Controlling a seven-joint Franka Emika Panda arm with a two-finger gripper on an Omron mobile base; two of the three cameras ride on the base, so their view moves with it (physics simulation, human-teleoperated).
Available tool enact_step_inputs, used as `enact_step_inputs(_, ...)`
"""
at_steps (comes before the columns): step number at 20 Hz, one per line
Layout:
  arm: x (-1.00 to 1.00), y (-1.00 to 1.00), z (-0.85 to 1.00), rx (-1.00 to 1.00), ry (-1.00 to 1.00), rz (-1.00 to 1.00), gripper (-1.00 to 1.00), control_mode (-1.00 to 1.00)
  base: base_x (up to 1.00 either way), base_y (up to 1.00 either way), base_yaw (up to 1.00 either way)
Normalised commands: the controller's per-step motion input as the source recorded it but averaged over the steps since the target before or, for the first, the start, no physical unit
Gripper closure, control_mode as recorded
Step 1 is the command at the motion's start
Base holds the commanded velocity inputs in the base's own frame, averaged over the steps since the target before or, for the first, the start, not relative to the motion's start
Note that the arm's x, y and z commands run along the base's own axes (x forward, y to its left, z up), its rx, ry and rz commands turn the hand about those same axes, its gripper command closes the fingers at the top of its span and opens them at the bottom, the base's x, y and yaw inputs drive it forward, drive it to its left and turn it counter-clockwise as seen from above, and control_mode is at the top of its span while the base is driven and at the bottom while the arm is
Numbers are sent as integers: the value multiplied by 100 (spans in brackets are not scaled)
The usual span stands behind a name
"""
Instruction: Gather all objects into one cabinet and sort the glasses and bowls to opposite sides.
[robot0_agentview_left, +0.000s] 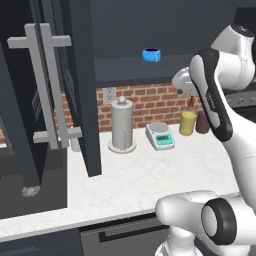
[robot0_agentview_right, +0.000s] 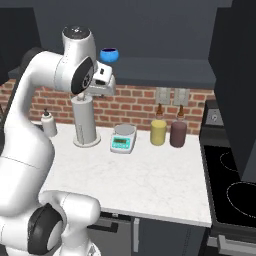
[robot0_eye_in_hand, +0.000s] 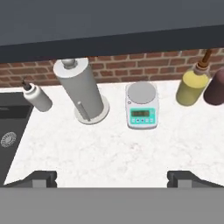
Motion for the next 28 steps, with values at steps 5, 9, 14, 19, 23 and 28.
enact_step_inputs(5,99,0,0,3,0,0,-100,-100,0,0,0)
enact_step_inputs(9,85,0,0,2,0,0,-100,-100,0,0,0)
enact_step_inputs(14,68,0,0,0,0,0,-100,-100,0,0,0)
enact_step_inputs(19,39,0,0,0,0,0,-100,-100,0,0,0)
enact_step_inputs(23,31,0,-1,0,-4,0,-100,-100,0,0,0)
enact_step_inputs(28,15,4,0,0,-17,0,-100,-100,0,0,0)
